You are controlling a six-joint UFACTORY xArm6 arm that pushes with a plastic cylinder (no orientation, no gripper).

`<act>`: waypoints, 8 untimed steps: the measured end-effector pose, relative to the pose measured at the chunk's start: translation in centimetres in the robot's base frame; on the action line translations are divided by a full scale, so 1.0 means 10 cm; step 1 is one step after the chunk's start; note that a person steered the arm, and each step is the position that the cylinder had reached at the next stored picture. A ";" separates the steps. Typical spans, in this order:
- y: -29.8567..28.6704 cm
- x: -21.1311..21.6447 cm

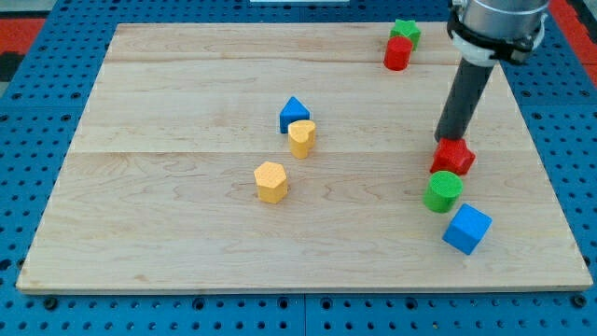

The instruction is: Move your arm towards the green star

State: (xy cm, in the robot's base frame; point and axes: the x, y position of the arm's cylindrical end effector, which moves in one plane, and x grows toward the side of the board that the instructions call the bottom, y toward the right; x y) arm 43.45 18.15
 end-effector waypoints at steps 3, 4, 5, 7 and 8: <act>-0.19 0.04; -0.37 -0.03; -0.35 -0.74; 0.66 -1.87; 0.57 -2.41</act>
State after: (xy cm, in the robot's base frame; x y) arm 19.35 23.87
